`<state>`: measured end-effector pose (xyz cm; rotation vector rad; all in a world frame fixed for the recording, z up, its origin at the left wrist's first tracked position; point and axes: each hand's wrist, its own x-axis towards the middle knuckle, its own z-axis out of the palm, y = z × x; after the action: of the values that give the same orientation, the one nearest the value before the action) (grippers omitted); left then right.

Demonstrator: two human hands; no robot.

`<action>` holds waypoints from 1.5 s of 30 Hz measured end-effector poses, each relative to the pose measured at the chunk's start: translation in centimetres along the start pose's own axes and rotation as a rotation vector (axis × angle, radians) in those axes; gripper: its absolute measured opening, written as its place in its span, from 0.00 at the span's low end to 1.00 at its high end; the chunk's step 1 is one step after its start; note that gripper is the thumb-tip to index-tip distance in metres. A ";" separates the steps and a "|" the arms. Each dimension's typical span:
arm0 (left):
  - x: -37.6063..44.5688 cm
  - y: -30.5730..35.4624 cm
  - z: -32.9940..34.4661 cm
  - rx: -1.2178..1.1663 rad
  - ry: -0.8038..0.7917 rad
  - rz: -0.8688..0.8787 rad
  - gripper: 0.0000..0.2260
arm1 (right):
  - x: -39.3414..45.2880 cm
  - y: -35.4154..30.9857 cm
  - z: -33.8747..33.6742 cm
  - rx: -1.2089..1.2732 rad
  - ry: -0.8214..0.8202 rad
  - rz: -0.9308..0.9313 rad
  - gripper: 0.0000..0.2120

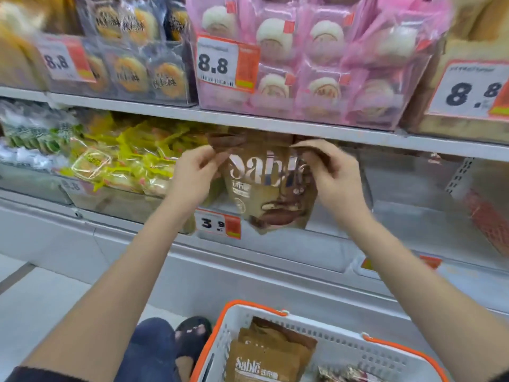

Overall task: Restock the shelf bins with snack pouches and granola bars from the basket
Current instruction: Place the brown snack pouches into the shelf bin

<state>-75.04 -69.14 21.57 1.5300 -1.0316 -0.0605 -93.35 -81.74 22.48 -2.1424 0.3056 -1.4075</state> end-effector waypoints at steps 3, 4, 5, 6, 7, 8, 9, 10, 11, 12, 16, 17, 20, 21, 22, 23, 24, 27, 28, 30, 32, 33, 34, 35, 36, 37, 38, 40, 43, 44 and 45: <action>-1.4 -4.7 0.5 0.104 0.028 -0.067 0.09 | -0.6 2.8 1.1 0.071 0.050 0.265 0.13; -1.4 -5.4 0.7 0.092 -0.005 -0.083 0.10 | -0.2 3.5 1.3 0.101 0.104 0.366 0.12; -1.2 -5.7 0.9 0.074 -0.052 -0.110 0.09 | 0.0 4.0 1.5 0.108 0.130 0.419 0.12; -1.0 -5.8 1.1 0.071 -0.091 -0.134 0.08 | 0.0 4.6 1.9 0.102 0.145 0.445 0.11; -0.7 -6.1 1.3 0.083 -0.113 -0.143 0.07 | 0.0 5.1 2.2 0.116 0.167 0.465 0.09; -0.6 -6.2 1.6 0.125 -0.129 -0.138 0.08 | -0.2 5.5 2.6 0.141 0.190 0.484 0.08; -0.6 -6.5 1.8 0.193 -0.135 -0.128 0.08 | -0.2 5.6 2.9 0.168 0.212 0.498 0.07; -0.5 -6.7 2.0 0.284 -0.134 -0.121 0.06 | -0.1 5.8 3.1 0.183 0.227 0.503 0.08; -0.5 -6.9 2.1 0.370 -0.124 -0.114 0.06 | 0.0 5.9 3.3 0.196 0.234 0.501 0.09; -0.3 -7.3 2.2 0.452 -0.128 -0.121 0.06 | 0.2 6.0 3.5 0.201 0.242 0.492 0.10; 0.2 -7.5 2.7 0.639 -0.144 -0.178 0.06 | -0.3 6.3 4.2 0.188 0.208 0.539 0.08; 0.3 -7.4 2.9 0.653 -0.125 -0.195 0.08 | -0.6 6.4 4.5 0.179 0.185 0.547 0.07; 0.1 -7.4 2.8 0.661 -0.084 -0.223 0.15 | -0.2 6.6 5.6 0.157 0.187 0.555 0.09; -0.1 -7.3 2.7 0.651 -0.083 -0.213 0.16 | 0.3 6.5 6.1 0.166 0.203 0.562 0.09; -0.4 -7.2 2.5 0.644 -0.088 -0.196 0.17 | 1.0 6.4 6.8 0.180 0.214 0.559 0.09; -0.8 -7.0 2.3 0.642 -0.095 -0.173 0.18 | 1.6 6.2 7.4 0.195 0.216 0.549 0.09; -1.3 -6.7 2.1 0.649 -0.104 -0.148 0.17 | 2.1 6.2 8.1 0.207 0.202 0.541 0.09; -2.7 -6.3 1.0 0.663 -0.150 -0.096 0.13 | 2.3 7.1 9.7 0.190 0.036 0.589 0.10; -2.9 -6.5 0.6 0.667 -0.186 -0.079 0.12 | 2.0 7.5 9.8 0.148 -0.042 0.623 0.14; -3.1 -7.3 0.1 0.696 -0.263 -0.021 0.13 | 1.4 8.2 9.6 0.068 -0.155 0.667 0.20; -3.5 -7.9 -0.2 0.741 -0.306 0.045 0.17 | 1.0 8.5 9.3 0.047 -0.206 0.693 0.23; -3.7 -7.9 -0.2 0.753 -0.318 0.073 0.18 | 1.0 8.6 9.1 0.051 -0.217 0.707 0.23; -4.1 -7.8 -0.2 0.757 -0.325 0.099 0.18 | 0.9 8.6 9.0 0.060 -0.223 0.721 0.23; -4.5 -7.7 -0.2 0.761 -0.327 0.123 0.17 | 0.7 8.5 8.8 0.069 -0.227 0.733 0.23; -4.9 -7.6 -0.3 0.767 -0.325 0.145 0.18 | 0.4 8.3 8.5 0.070 -0.231 0.747 0.23; -5.4 -7.5 -0.2 0.771 -0.318 0.160 0.19 | 0.1 7.8 8.1 0.057 -0.233 0.764 0.24; -6.0 -7.2 -0.1 0.771 -0.307 0.173 0.21 | -0.2 7.3 7.5 0.023 -0.225 0.773 0.25; -7.4 -6.8 0.5 0.748 -0.272 0.181 0.21 | -1.1 5.9 5.5 -0.071 -0.131 0.666 0.26; -10.4 -6.2 2.4 0.635 -0.249 0.090 0.22 | -4.3 2.3 2.1 -0.129 0.155 0.208 0.12; -11.7 -6.0 3.1 0.599 -0.244 0.057 0.24 | -6.4 1.3 1.2 -0.154 0.204 0.098 0.10; -12.9 -5.9 3.9 0.568 -0.247 0.022 0.24 | -9.0 0.8 0.6 -0.196 0.202 0.032 0.09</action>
<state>-81.73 -64.85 9.12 2.0605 -1.3361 0.0673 -96.54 -77.90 14.89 -2.1392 0.5732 -1.6375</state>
